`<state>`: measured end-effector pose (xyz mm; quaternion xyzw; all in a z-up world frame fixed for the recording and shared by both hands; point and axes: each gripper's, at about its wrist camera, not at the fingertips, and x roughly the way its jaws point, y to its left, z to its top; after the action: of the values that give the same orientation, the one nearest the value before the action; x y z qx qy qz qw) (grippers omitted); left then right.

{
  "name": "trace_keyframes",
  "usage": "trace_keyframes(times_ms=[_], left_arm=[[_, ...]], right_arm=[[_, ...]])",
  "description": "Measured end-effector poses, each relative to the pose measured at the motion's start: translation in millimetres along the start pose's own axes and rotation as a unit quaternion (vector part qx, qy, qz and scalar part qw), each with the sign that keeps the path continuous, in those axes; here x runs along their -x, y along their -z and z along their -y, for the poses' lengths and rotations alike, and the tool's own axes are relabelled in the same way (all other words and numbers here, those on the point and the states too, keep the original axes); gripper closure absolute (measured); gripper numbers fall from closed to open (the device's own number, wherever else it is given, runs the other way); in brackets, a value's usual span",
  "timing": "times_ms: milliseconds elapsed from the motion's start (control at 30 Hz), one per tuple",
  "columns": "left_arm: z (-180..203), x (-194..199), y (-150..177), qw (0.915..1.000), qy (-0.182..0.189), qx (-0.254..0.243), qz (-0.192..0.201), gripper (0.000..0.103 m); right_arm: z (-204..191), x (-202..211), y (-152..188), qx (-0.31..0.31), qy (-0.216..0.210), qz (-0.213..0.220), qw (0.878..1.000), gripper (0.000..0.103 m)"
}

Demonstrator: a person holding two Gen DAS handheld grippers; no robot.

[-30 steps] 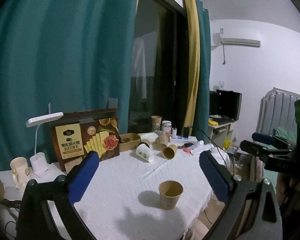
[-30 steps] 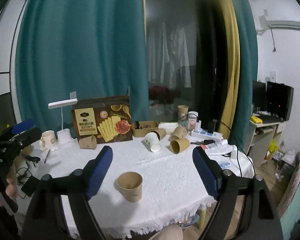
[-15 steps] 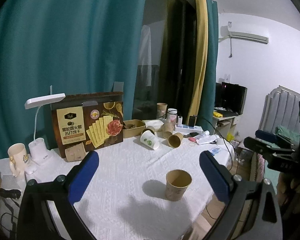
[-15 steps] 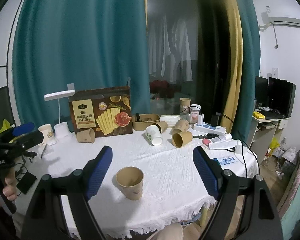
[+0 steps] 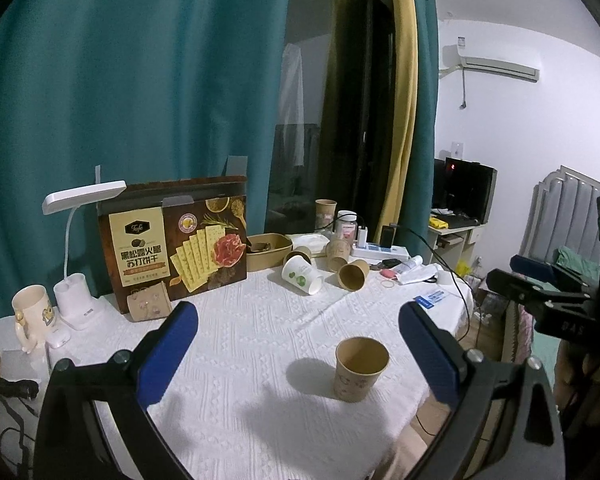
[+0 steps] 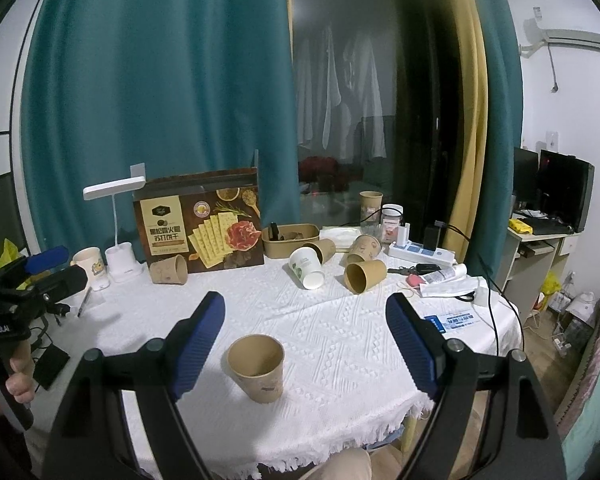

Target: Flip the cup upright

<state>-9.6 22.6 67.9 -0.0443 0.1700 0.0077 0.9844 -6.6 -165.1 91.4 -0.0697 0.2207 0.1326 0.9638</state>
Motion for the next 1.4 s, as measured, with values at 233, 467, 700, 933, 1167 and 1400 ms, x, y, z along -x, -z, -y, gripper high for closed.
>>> trace_keyframes(times_ms=[233,467,700,933,1167,1400], left_arm=[[1,-3,-1,1.0000,0.004,0.003,-0.002,0.002],[1,-3,-2,1.0000,0.004,0.003,-0.003,0.002],[1,-3,-2,1.0000,0.004,0.002,0.000,0.002],[0,-3,-2,1.0000,0.003,0.002,-0.002,0.002],[-1,-5,-1,1.0000,0.004,0.001,-0.005,0.002],[-1,-5,0,1.0000,0.005,-0.001,-0.005,0.002]], right_arm=[[-1,2,0,-0.001,0.001,0.000,1.000,0.022],[-1,2,0,-0.002,0.001,-0.001,1.000,0.022],[1,0,0,-0.001,0.000,-0.002,1.000,0.022],[2,-10,6,-0.001,-0.001,-0.006,1.000,0.022],[2,-13,9,-0.001,-0.002,-0.007,1.000,0.022],[2,-13,10,-0.001,-0.002,-0.007,1.000,0.022]])
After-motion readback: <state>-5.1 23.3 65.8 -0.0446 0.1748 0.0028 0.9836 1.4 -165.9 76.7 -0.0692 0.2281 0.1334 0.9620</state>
